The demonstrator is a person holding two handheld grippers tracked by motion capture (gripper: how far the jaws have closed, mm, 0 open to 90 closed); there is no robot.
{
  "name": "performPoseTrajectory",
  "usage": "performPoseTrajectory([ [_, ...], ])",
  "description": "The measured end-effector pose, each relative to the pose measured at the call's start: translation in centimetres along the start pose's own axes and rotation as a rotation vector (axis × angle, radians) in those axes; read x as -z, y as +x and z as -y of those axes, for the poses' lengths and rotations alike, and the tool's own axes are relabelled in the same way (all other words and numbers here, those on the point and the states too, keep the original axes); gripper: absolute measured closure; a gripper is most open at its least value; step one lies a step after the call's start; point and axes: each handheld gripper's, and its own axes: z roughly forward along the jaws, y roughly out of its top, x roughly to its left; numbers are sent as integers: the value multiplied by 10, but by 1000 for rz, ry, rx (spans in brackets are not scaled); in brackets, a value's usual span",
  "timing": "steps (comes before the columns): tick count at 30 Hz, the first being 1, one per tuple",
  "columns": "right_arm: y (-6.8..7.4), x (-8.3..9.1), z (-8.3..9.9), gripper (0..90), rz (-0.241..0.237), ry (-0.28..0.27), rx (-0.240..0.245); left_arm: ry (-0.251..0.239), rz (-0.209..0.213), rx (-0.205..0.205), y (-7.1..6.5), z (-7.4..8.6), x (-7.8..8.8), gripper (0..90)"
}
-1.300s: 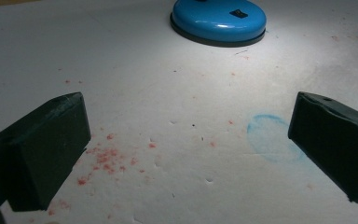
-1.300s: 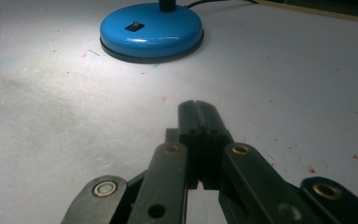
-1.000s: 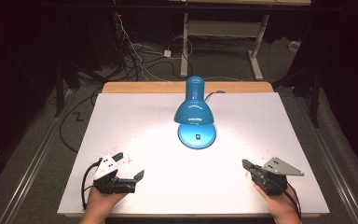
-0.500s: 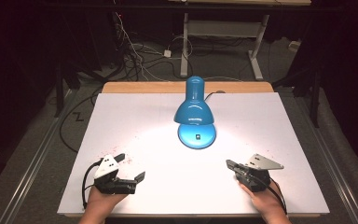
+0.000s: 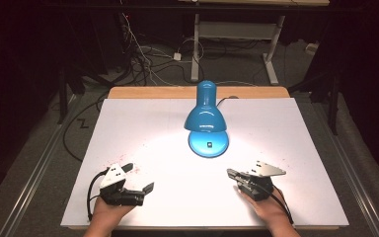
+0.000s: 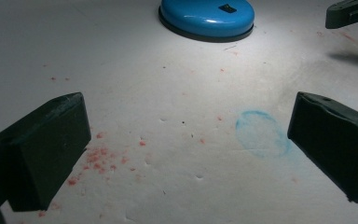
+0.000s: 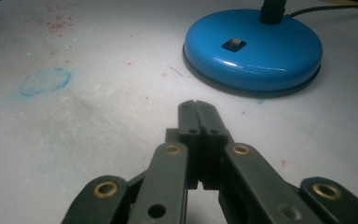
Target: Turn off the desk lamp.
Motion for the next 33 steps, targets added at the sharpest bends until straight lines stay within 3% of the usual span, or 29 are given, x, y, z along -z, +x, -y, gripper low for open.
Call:
performPoseTrajectory([
  [17,6,-20,-17,900,-53,-29,-10,-5,-3,2,2,3,0,0],
  [27,4,-31,-36,900,-47,-48,1,-12,2,-9,3,4,-1,0],
  [33,2,-41,-43,900,-42,-49,-5,-13,12,7,4,4,0,0],
])
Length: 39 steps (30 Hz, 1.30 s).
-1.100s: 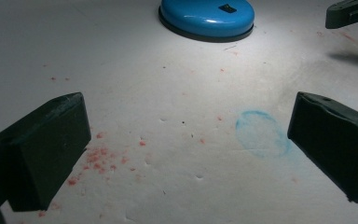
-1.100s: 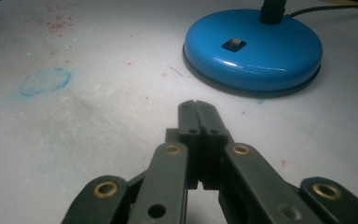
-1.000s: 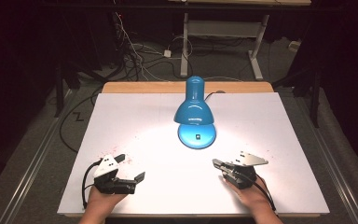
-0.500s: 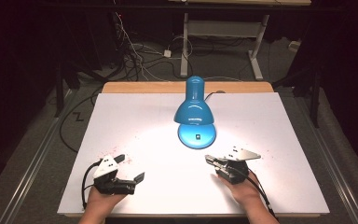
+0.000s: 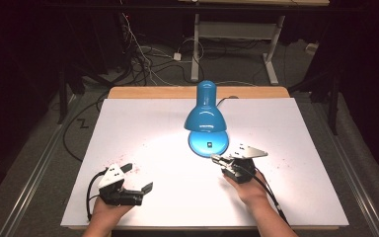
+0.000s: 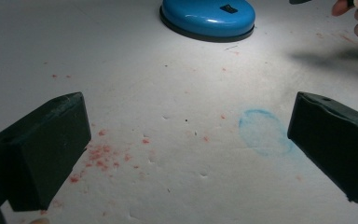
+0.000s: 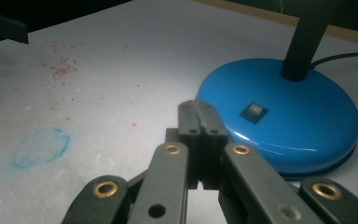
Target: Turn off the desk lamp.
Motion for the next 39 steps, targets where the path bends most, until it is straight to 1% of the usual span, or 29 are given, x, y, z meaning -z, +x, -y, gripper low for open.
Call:
performPoseTrajectory([
  [1,-2,-4,-2,900,4,1,-1,0,1,0,0,0,0,0],
  [4,-4,-8,-4,900,8,3,-3,4,5,1,0,0,0,0],
  [10,-13,-20,-9,900,21,26,-14,-1,7,2,1,0,1,0],
  [18,-24,-37,-8,900,33,48,-34,1,9,1,1,0,0,0],
  [32,-37,-49,-14,900,41,55,-58,0,12,1,1,0,0,0],
  [34,-39,-50,-15,900,45,61,-70,0,13,1,1,0,0,0],
  [39,-43,-55,-15,900,46,74,-81,2,16,1,1,0,-1,0],
])
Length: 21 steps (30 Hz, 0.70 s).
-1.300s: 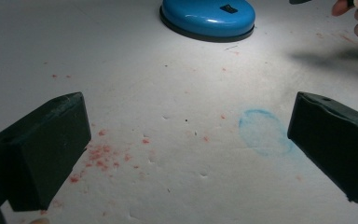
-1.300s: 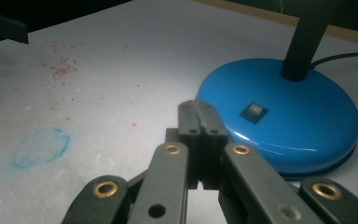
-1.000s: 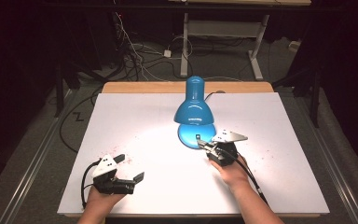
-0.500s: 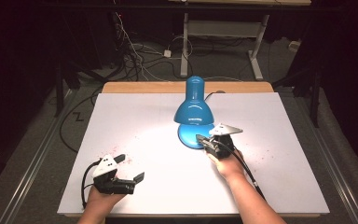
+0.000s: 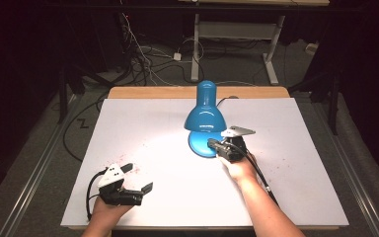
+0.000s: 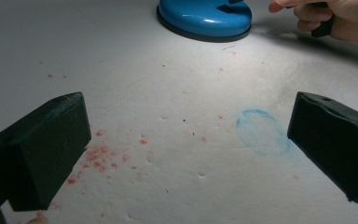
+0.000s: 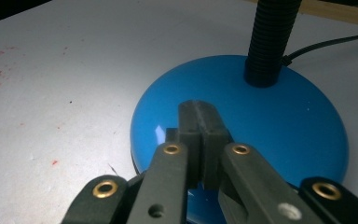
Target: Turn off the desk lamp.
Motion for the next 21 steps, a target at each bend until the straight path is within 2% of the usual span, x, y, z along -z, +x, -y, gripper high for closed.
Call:
performPoseTrajectory([
  [21,-7,-7,-2,900,-17,21,-31,8,0,1,0,0,-1,0],
])
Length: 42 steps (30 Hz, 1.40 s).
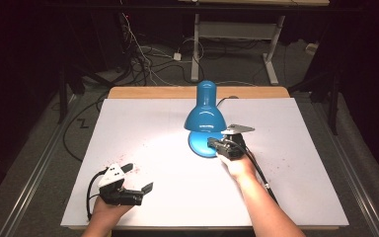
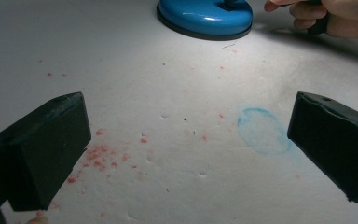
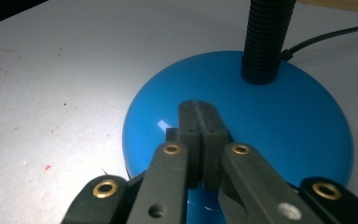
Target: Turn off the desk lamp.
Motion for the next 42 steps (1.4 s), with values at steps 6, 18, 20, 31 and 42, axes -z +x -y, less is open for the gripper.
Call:
performPoseTrajectory([
  [6,-1,0,1,900,-10,-1,-7,2,-1,0,0,0,0,0],
  [18,-2,0,1,900,-15,4,-13,4,1,3,0,1,-1,0],
  [20,-2,0,2,900,-15,-1,-10,0,1,4,0,1,0,0],
  [31,-4,-3,3,900,11,-9,-17,-2,6,9,1,1,-1,0],
  [42,5,21,-3,900,49,-39,32,-6,7,6,1,1,-1,0],
])
